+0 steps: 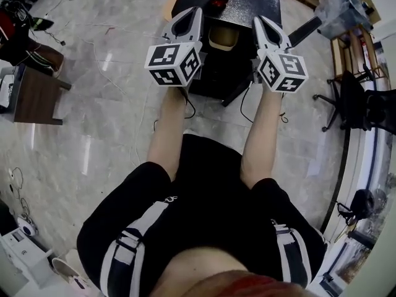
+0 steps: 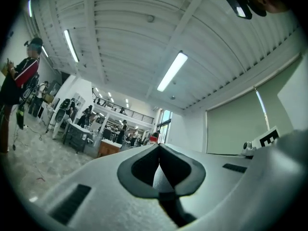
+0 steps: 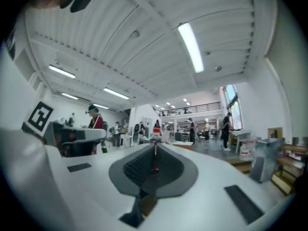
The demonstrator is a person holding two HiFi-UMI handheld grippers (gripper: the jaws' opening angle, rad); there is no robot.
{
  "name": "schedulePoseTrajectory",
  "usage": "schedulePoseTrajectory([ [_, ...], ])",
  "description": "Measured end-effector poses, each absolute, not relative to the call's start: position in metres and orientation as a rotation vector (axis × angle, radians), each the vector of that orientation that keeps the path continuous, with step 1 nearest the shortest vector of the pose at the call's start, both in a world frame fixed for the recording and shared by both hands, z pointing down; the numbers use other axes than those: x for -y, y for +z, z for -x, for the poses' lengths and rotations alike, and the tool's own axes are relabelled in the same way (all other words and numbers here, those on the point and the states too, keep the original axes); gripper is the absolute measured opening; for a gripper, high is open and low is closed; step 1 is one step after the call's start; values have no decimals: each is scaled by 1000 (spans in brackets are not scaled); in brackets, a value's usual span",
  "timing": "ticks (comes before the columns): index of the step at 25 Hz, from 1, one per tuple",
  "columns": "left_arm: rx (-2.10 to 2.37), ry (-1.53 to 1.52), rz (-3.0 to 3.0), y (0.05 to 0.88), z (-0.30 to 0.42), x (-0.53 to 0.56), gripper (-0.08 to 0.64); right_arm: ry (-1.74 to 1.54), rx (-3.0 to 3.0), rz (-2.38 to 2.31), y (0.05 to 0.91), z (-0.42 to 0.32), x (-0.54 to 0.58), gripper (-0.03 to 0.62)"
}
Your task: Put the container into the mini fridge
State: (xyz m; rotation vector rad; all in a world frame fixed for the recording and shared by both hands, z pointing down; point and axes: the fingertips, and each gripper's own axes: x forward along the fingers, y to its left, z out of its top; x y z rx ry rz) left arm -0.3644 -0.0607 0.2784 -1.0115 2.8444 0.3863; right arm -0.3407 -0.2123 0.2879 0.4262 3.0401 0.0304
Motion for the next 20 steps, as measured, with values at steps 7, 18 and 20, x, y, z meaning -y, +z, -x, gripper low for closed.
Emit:
schedulePoseTrajectory([
  [7,-2841,234,960,261,361,68,8,-265,-3030,-105,287,318,252,12],
  [18,-2874,159,1061,287,345,81,8,-127,-3088,-170,303,320,222,11],
  [20,-2876,163,1058,288,344,80,8,-119,-3085,-182,302,320,220,11],
])
